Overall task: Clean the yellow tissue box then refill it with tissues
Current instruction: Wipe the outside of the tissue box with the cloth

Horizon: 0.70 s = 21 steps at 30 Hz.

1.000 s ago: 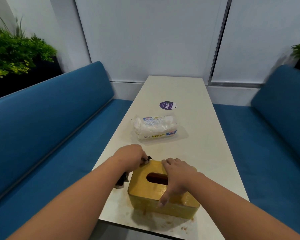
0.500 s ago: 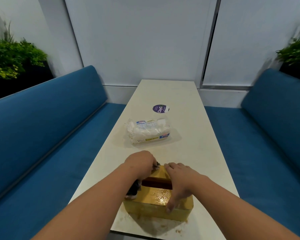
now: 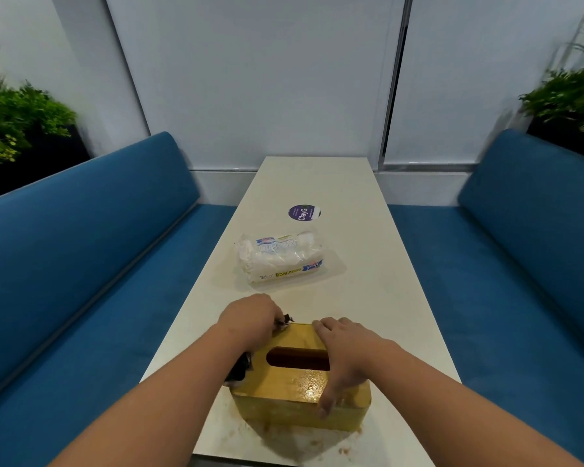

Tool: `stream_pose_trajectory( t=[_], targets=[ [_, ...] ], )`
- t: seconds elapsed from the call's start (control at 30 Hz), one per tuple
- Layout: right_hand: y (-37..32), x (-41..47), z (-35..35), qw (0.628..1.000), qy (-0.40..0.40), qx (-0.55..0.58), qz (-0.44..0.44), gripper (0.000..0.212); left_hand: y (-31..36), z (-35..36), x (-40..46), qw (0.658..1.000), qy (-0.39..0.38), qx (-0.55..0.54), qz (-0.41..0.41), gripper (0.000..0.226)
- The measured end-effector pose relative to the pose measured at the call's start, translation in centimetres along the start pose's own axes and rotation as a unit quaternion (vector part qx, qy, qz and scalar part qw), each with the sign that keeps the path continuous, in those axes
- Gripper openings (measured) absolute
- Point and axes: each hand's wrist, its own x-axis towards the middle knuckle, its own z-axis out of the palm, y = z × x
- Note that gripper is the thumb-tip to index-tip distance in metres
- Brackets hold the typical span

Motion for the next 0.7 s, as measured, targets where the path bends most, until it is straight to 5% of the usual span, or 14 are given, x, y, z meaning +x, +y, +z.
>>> stream_pose_trajectory(
  t=[0.2, 0.33, 0.5, 0.7],
  targets=[
    [0.0, 0.0, 0.1, 1.000, 0.003, 0.007, 0.002, 0.139, 1.6, 0.2, -0.9, 0.993, -0.030, 0.008, 0.116, 0.039],
    [0.1, 0.0, 0.0, 1.000, -0.003, 0.010, 0.001, 0.140, -1.5, -0.3, -1.1, 0.997, -0.036, 0.018, 0.061, 0.036],
    [0.1, 0.1, 0.1, 1.000, -0.001, 0.013, -0.001, 0.140, 0.3, 0.3, -1.4, 0.992, -0.039, 0.003, 0.118, 0.039],
    [0.1, 0.1, 0.1, 1.000, -0.004, 0.018, 0.002, 0.142, -0.2, -0.1, -1.2, 0.997, -0.025, 0.006, 0.071, 0.034]
  ],
)
